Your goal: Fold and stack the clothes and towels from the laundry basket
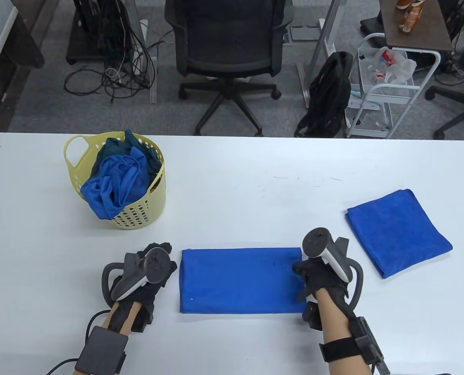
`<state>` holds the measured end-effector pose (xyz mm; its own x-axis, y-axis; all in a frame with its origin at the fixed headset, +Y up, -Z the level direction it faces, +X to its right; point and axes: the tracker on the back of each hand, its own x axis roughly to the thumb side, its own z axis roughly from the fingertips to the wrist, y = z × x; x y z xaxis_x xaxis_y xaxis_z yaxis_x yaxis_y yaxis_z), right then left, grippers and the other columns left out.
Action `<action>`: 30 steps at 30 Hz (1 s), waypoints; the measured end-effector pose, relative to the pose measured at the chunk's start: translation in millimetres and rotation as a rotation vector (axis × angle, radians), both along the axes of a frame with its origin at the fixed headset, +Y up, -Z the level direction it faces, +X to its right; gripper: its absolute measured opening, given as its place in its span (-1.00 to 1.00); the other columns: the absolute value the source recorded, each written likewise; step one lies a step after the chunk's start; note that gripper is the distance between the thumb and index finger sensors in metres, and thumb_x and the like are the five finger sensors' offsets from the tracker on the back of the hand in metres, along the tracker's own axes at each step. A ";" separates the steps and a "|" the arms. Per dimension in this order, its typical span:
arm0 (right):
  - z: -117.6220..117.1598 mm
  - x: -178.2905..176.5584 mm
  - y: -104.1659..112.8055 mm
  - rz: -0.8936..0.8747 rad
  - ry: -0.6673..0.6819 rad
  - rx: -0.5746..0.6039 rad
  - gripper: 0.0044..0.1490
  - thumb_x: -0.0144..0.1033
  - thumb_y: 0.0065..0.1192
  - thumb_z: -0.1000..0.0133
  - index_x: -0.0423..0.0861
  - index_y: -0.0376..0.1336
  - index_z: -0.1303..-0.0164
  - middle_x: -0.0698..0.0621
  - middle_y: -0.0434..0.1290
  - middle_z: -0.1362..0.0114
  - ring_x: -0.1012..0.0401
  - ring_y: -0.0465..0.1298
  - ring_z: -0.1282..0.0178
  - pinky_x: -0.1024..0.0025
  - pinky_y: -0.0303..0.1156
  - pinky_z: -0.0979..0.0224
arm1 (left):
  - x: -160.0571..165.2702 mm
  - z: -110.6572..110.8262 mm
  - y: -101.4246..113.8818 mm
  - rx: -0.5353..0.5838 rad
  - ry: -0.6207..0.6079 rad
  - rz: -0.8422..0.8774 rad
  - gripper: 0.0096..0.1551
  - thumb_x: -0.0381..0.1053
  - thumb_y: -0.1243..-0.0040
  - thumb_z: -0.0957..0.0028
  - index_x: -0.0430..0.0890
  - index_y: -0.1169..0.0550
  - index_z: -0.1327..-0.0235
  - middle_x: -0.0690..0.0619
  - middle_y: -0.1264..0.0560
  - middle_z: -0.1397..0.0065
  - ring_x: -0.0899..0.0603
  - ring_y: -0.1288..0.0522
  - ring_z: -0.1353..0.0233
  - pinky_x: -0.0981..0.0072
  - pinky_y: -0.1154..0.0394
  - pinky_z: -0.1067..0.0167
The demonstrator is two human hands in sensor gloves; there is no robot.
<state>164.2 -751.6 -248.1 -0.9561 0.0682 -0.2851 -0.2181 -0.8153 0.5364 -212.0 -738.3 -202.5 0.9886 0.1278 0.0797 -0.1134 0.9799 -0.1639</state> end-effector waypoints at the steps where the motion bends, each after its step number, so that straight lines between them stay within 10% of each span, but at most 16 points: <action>1: 1.7 -9.2 -6.5 0.063 -0.007 -0.035 0.19 -0.06 0.42 -0.25 -0.66 0.03 -0.69 -0.48 0.38 -0.48 -0.27 0.51 -0.33 -0.35 0.43 -0.32 | -2.0 7.7 3.7 0.027 -0.007 0.013 -0.21 0.29 -0.12 -0.20 0.01 -0.35 -0.67 -0.15 -0.41 -0.67 -0.26 -0.53 -0.51 -0.16 -0.49 -0.39; 11: 11.0 -27.5 -25.2 0.079 -0.303 0.165 -0.18 -0.35 0.51 -0.18 -0.52 0.19 -0.45 0.00 0.45 -0.03 0.18 0.52 0.11 -0.18 0.47 -0.29 | -15.2 35.4 2.1 0.184 -0.039 0.089 -0.22 0.29 -0.13 -0.19 -0.01 -0.38 -0.64 -0.14 -0.45 -0.64 -0.25 -0.54 -0.49 -0.17 -0.50 -0.38; 14: 12.6 -19.0 -20.2 -0.048 -0.232 0.097 -0.51 -0.37 0.42 -0.27 -0.23 0.30 -0.34 -0.11 0.40 -0.17 -0.03 0.46 -0.18 -0.43 0.27 -0.40 | -16.1 37.2 -4.3 0.155 -0.056 0.081 -0.23 0.29 -0.13 -0.18 -0.01 -0.39 -0.63 -0.14 -0.45 -0.64 -0.26 -0.54 -0.49 -0.18 -0.50 -0.38; 16: 17.3 -5.4 -13.4 -0.298 -0.214 0.085 -0.51 -0.38 0.31 -0.34 -0.26 0.23 -0.40 -0.43 0.19 -0.51 -0.31 0.32 -0.37 -0.47 0.31 -0.37 | -16.8 36.1 -5.8 0.149 -0.060 0.094 -0.23 0.29 -0.12 -0.19 -0.01 -0.39 -0.62 -0.14 -0.44 -0.65 -0.27 -0.53 -0.50 -0.18 -0.49 -0.38; 20: 29.7 30.1 -13.3 -0.700 -0.151 0.105 -0.23 -0.35 0.19 -0.39 -0.42 -0.06 -0.62 -0.59 0.16 -0.60 -0.16 0.54 -0.29 -0.15 0.55 -0.25 | -17.4 33.9 -7.5 0.125 -0.068 0.125 -0.23 0.30 -0.11 -0.19 0.00 -0.38 -0.63 -0.16 -0.42 -0.66 -0.28 -0.52 -0.52 -0.19 -0.48 -0.39; 23: 42.6 55.4 -24.5 -1.004 -0.091 0.071 0.14 -0.13 0.17 -0.41 -0.17 -0.49 -0.77 -0.65 -0.02 -0.68 -0.27 0.47 -0.38 -0.24 0.50 -0.29 | -17.2 32.2 -10.3 0.113 -0.069 0.114 -0.22 0.30 -0.11 -0.19 0.00 -0.37 -0.65 -0.16 -0.41 -0.67 -0.28 -0.51 -0.53 -0.20 -0.48 -0.40; 30: 47.1 69.8 -42.1 -1.020 0.021 0.098 -0.07 -0.39 0.24 -0.36 0.17 -0.23 -0.75 -0.43 -0.22 -0.77 -0.15 0.48 -0.35 -0.11 0.48 -0.32 | -17.5 28.4 -16.2 0.083 -0.076 0.108 -0.25 0.30 -0.11 -0.19 0.07 -0.37 -0.64 -0.16 -0.41 -0.68 -0.29 -0.50 -0.54 -0.21 -0.47 -0.41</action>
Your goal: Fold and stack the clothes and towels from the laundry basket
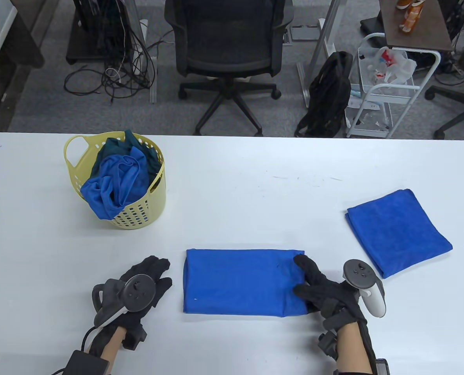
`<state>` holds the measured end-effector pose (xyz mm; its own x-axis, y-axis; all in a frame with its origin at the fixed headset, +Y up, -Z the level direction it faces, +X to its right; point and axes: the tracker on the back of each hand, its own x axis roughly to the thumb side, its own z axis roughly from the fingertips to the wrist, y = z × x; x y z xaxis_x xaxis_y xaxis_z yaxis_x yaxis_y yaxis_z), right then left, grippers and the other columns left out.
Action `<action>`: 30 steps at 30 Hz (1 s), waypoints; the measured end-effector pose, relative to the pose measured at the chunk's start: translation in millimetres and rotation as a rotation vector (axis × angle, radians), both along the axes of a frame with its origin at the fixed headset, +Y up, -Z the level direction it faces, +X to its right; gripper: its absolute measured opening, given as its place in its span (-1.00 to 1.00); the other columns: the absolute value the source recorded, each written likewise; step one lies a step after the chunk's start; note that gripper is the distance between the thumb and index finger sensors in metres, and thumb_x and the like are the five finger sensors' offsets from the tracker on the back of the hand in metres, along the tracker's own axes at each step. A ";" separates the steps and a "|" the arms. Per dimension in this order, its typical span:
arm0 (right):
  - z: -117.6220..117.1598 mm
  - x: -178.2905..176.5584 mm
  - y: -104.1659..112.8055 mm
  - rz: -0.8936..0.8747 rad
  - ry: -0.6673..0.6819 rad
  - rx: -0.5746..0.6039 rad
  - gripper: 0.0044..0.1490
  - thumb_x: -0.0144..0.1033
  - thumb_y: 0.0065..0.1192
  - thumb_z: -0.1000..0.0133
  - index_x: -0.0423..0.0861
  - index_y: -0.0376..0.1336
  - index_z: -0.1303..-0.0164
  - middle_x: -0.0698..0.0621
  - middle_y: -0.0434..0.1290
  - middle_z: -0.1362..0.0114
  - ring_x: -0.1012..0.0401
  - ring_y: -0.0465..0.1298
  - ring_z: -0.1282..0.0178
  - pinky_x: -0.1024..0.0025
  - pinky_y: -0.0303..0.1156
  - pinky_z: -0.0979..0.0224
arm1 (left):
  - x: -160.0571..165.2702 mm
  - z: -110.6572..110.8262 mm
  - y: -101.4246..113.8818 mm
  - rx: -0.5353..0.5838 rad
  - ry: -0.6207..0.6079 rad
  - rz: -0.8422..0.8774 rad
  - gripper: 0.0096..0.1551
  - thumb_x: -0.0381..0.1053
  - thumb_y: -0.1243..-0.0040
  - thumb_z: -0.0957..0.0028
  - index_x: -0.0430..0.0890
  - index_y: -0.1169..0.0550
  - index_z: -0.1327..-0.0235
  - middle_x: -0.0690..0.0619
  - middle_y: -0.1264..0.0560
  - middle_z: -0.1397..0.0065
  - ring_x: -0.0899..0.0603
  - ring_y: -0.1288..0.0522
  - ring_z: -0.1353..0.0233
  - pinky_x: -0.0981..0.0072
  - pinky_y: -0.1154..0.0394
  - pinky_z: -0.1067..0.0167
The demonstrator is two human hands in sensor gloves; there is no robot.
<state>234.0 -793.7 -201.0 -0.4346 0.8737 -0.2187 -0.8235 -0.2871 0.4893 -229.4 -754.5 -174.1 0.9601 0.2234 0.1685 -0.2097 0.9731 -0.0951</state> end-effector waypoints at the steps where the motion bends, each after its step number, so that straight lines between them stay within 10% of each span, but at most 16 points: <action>1: -0.9 -0.4 0.4 0.028 0.004 0.016 -0.08 -0.45 0.24 -0.35 0.12 -0.19 -0.76 -0.40 -0.20 -0.77 -0.08 0.50 -0.30 -0.03 0.50 -0.28 | -0.2 0.0 -0.4 0.000 0.000 -0.002 -0.25 0.30 -0.11 -0.19 0.06 -0.38 -0.64 -0.16 -0.41 -0.68 -0.29 -0.50 -0.54 -0.21 -0.47 -0.40; 9: 0.6 0.8 25.2 0.053 -0.012 0.183 -0.04 -0.51 0.33 -0.27 -0.18 -0.11 -0.79 -0.25 -0.17 -0.80 0.04 0.55 -0.06 0.16 0.55 -0.11 | -0.2 2.5 -1.0 0.010 -0.003 -0.042 -0.22 0.29 -0.11 -0.19 0.01 -0.37 -0.65 -0.15 -0.41 -0.68 -0.28 -0.50 -0.54 -0.21 -0.48 -0.40; 14: 11.6 -3.0 78.2 0.760 -0.014 0.291 0.00 -0.49 0.42 -0.21 -0.22 -0.06 -0.79 -0.28 -0.08 -0.80 0.09 0.57 0.10 0.25 0.57 0.02 | -3.6 3.8 2.8 0.024 0.000 -0.013 -0.22 0.29 -0.12 -0.19 0.01 -0.37 -0.65 -0.15 -0.41 -0.68 -0.28 -0.50 -0.54 -0.21 -0.48 -0.40; 20: 39.5 -72.2 140.4 0.909 0.057 0.564 0.05 -0.45 0.50 -0.17 -0.29 -0.01 -0.79 -0.36 -0.03 -0.79 0.09 0.59 0.13 0.25 0.59 0.06 | -5.0 5.4 6.6 0.036 -0.004 0.023 -0.22 0.29 -0.11 -0.19 0.01 -0.37 -0.65 -0.15 -0.41 -0.68 -0.28 -0.50 -0.54 -0.21 -0.48 -0.40; 30: 24.4 -175.2 48.6 1.084 0.447 0.384 0.05 -0.41 0.37 -0.27 -0.29 -0.17 -0.81 -0.39 -0.19 -0.77 0.09 0.57 -0.03 0.21 0.58 -0.09 | -3.0 6.7 5.0 0.033 -0.019 0.001 -0.22 0.29 -0.11 -0.19 0.00 -0.36 -0.65 -0.15 -0.41 -0.68 -0.28 -0.50 -0.54 -0.21 -0.47 -0.40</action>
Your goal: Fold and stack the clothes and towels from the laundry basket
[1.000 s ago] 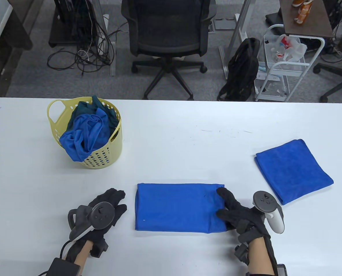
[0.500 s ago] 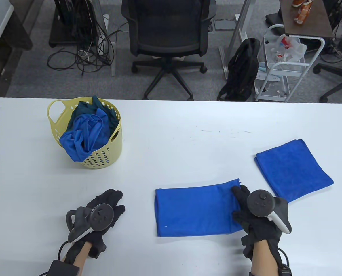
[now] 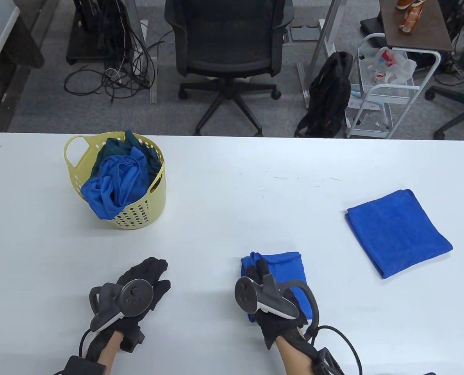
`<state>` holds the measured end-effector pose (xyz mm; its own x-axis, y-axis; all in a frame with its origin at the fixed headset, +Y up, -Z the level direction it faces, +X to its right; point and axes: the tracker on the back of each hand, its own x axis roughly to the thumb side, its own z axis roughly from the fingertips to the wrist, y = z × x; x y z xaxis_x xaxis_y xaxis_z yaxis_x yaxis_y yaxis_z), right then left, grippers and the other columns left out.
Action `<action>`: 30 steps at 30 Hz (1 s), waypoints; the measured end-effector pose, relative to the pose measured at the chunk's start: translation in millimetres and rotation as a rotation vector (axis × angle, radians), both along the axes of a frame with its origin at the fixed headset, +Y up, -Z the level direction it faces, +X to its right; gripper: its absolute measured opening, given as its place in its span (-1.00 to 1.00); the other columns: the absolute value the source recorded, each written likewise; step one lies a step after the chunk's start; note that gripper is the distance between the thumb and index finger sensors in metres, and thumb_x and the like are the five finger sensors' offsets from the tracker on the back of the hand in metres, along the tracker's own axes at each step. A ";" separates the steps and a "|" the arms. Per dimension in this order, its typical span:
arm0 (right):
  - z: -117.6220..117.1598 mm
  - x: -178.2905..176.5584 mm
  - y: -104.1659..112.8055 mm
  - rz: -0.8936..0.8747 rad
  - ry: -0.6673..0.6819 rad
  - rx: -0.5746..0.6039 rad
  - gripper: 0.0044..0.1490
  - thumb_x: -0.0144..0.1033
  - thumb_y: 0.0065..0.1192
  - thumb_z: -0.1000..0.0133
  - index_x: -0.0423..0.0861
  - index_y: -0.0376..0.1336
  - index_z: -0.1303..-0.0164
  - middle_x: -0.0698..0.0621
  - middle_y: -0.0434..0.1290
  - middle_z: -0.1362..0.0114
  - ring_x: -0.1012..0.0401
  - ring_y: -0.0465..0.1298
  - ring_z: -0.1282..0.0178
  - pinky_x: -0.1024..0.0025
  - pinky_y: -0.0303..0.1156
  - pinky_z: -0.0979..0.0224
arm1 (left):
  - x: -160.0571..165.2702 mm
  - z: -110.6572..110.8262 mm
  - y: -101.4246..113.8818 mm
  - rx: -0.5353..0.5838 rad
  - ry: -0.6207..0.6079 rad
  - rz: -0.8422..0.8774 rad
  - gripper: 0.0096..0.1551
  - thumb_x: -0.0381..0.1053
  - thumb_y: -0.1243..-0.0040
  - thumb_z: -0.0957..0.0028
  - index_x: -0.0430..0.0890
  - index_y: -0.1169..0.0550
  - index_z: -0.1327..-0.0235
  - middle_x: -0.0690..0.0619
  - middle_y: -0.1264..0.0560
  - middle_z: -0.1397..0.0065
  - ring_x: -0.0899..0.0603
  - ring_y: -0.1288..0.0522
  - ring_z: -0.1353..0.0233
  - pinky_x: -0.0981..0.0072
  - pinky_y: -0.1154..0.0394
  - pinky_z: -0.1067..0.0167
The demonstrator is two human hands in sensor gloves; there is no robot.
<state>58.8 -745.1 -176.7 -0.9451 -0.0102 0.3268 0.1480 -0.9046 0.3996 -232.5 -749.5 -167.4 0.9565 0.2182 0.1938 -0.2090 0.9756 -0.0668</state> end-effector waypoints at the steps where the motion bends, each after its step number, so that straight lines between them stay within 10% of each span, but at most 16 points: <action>1: -2.1 3.0 -5.8 -0.039 0.011 -0.056 0.07 -0.37 0.37 -0.27 -0.26 -0.19 -0.81 -0.38 -0.22 -0.77 0.07 0.57 -0.08 0.19 0.58 -0.13 | -0.6 -0.9 -1.2 -0.004 0.003 -0.002 -0.22 0.29 -0.11 -0.19 0.00 -0.37 -0.65 -0.15 -0.41 -0.68 -0.28 -0.50 -0.54 -0.21 -0.47 -0.40; 4: -6.9 32.5 4.4 -0.415 -0.007 -0.191 -0.08 -0.22 0.26 -0.33 -0.09 -0.12 -0.80 -0.31 -0.20 -0.78 -0.09 0.56 -0.25 0.03 0.56 -0.24 | -3.6 -2.9 -3.8 -0.014 0.013 -0.009 -0.21 0.29 -0.11 -0.18 0.00 -0.36 -0.66 -0.16 -0.40 -0.68 -0.28 -0.50 -0.54 -0.21 -0.47 -0.40; 8: -9.3 109.1 33.2 -0.920 -0.301 -0.100 -0.35 -0.57 0.06 -0.39 -0.17 0.07 -0.73 -0.29 0.13 -0.73 -0.05 0.56 -0.24 0.00 0.54 -0.23 | -6.9 -3.6 -4.5 -0.017 0.025 -0.003 -0.22 0.29 -0.11 -0.19 0.01 -0.37 -0.65 -0.16 -0.41 -0.68 -0.28 -0.50 -0.54 -0.21 -0.47 -0.40; 12: -4.8 164.6 9.0 -0.772 -0.729 0.092 -0.35 -0.45 0.17 -0.39 -0.42 0.15 -0.64 -0.48 0.27 -0.55 -0.12 0.52 -0.22 -0.10 0.49 -0.25 | -5.1 -4.2 -5.6 -0.021 0.023 -0.008 -0.21 0.29 -0.11 -0.19 0.00 -0.36 -0.66 -0.16 -0.40 -0.69 -0.29 -0.49 -0.55 -0.22 -0.47 -0.41; 16: -14.6 147.9 -12.0 -0.547 -0.704 -0.092 0.07 -0.04 0.20 -0.39 -0.63 0.00 -0.70 -0.71 -0.03 -0.61 -0.44 0.23 -0.43 -0.40 0.25 -0.39 | -1.2 -5.3 -10.2 -0.039 0.007 -0.033 -0.21 0.29 -0.11 -0.19 -0.01 -0.37 -0.66 -0.16 -0.40 -0.69 -0.29 -0.49 -0.55 -0.22 -0.47 -0.41; 21: -18.8 104.0 -23.9 -0.205 -0.553 0.085 -0.34 -0.16 0.33 -0.29 -0.36 0.26 -0.39 -0.54 0.06 -0.65 -0.47 0.15 -0.50 -0.45 0.19 -0.44 | 0.3 -5.6 -11.4 -0.044 0.001 -0.048 -0.21 0.29 -0.11 -0.19 0.00 -0.36 -0.66 -0.16 -0.40 -0.69 -0.29 -0.49 -0.55 -0.22 -0.47 -0.41; 25: -16.1 108.4 -18.0 -0.425 -0.588 0.109 -0.43 -0.23 0.41 -0.23 -0.29 0.27 -0.28 -0.33 0.43 -0.40 -0.04 0.58 -0.18 -0.01 0.57 -0.21 | 0.3 -5.2 -10.9 -0.044 0.005 -0.063 -0.19 0.29 -0.11 -0.19 -0.01 -0.34 -0.68 -0.16 -0.40 -0.69 -0.29 -0.49 -0.55 -0.22 -0.47 -0.41; 30: -14.7 140.7 -15.2 -0.727 -0.635 0.011 -0.23 -0.14 0.42 -0.20 -0.29 0.16 -0.45 -0.28 0.45 -0.36 0.05 0.60 -0.10 0.09 0.61 -0.13 | 1.5 -4.8 -11.4 -0.052 0.005 -0.078 -0.17 0.29 -0.11 -0.18 -0.03 -0.32 -0.69 -0.17 -0.39 -0.69 -0.29 -0.49 -0.55 -0.23 -0.46 -0.41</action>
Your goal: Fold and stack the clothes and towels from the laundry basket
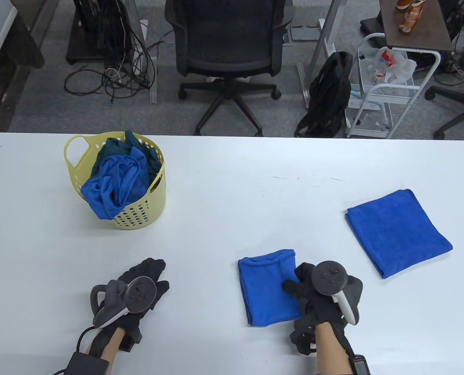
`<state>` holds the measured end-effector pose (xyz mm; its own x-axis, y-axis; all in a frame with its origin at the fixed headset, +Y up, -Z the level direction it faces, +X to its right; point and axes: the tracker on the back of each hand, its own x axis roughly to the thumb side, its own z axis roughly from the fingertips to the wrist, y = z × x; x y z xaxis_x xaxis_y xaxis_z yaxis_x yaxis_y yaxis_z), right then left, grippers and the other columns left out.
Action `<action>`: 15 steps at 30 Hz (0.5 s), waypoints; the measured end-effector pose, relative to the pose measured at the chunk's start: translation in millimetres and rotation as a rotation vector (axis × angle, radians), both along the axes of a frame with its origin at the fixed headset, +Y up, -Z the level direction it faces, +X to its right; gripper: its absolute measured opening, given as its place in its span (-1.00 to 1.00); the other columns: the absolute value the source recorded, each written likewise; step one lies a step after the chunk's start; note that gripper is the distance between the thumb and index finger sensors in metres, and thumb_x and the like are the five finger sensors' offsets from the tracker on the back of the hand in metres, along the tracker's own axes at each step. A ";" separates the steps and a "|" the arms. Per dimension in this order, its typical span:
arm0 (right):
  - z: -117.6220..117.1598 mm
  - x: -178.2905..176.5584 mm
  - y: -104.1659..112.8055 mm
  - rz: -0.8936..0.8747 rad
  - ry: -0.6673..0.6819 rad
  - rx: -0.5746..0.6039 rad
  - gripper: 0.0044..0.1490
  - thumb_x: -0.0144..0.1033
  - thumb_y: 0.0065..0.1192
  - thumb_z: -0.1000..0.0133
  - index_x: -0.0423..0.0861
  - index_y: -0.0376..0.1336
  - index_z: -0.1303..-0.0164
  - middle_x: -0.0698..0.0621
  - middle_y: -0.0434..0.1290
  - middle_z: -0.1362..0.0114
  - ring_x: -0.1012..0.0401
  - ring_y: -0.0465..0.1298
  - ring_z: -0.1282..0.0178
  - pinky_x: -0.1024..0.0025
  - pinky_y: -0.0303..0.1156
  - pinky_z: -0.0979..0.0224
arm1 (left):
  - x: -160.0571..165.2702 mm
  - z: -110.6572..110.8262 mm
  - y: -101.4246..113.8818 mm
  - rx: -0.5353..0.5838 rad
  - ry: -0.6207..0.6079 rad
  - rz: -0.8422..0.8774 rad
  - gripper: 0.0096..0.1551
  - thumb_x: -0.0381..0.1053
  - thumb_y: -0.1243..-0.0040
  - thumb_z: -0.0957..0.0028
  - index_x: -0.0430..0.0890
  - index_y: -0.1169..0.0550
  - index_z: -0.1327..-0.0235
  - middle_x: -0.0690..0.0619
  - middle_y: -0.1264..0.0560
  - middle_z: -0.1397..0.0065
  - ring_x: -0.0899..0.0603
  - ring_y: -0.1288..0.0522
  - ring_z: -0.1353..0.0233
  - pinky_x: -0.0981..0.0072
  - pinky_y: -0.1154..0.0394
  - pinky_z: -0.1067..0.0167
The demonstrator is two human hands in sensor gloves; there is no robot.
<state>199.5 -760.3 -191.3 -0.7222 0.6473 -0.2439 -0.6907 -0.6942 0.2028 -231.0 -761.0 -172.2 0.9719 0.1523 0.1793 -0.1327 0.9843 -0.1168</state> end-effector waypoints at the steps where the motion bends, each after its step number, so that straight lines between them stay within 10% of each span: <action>1: -0.1 8.0 0.4 -0.085 0.024 -0.016 -0.11 -0.06 0.35 -0.25 -0.32 0.07 -0.57 -0.31 0.42 -0.41 -0.01 0.58 -0.16 0.03 0.61 -0.16 | 0.6 -0.2 -0.5 -0.005 -0.003 -0.004 -0.16 0.29 -0.11 -0.19 -0.02 -0.31 -0.70 -0.17 -0.39 -0.69 -0.29 -0.49 -0.56 -0.22 -0.46 -0.41; 5: -0.2 28.6 -7.9 -0.439 0.188 -0.162 -0.12 -0.19 0.14 -0.44 0.11 -0.28 -0.79 -0.57 0.13 -0.67 -0.34 0.37 -0.47 -0.32 0.49 -0.27 | 2.7 -0.9 -2.6 -0.017 -0.010 -0.014 -0.15 0.29 -0.11 -0.18 -0.01 -0.29 -0.72 -0.18 -0.39 -0.70 -0.30 -0.49 -0.56 -0.23 -0.46 -0.41; 8: -1.4 30.3 -14.1 -0.450 0.210 -0.158 -0.17 -0.44 0.27 -0.35 0.12 -0.04 -0.77 -0.61 0.05 -0.71 -0.41 0.33 -0.50 -0.37 0.50 -0.26 | 3.6 -1.4 -3.6 -0.027 -0.017 -0.018 -0.24 0.29 -0.11 -0.19 0.13 -0.31 -0.68 -0.21 -0.40 -0.70 -0.31 -0.49 -0.56 -0.23 -0.46 -0.41; 15: -8.6 5.4 -20.2 -0.137 0.350 -0.156 -0.04 -0.59 0.46 -0.16 -0.16 0.03 -0.75 -0.41 -0.14 -0.79 -0.09 0.44 -0.44 0.14 0.61 -0.28 | 4.3 -0.9 -3.0 -0.035 -0.026 -0.036 -0.24 0.29 -0.11 -0.19 0.16 -0.30 -0.68 -0.20 -0.38 -0.71 -0.31 -0.48 -0.57 -0.24 -0.45 -0.42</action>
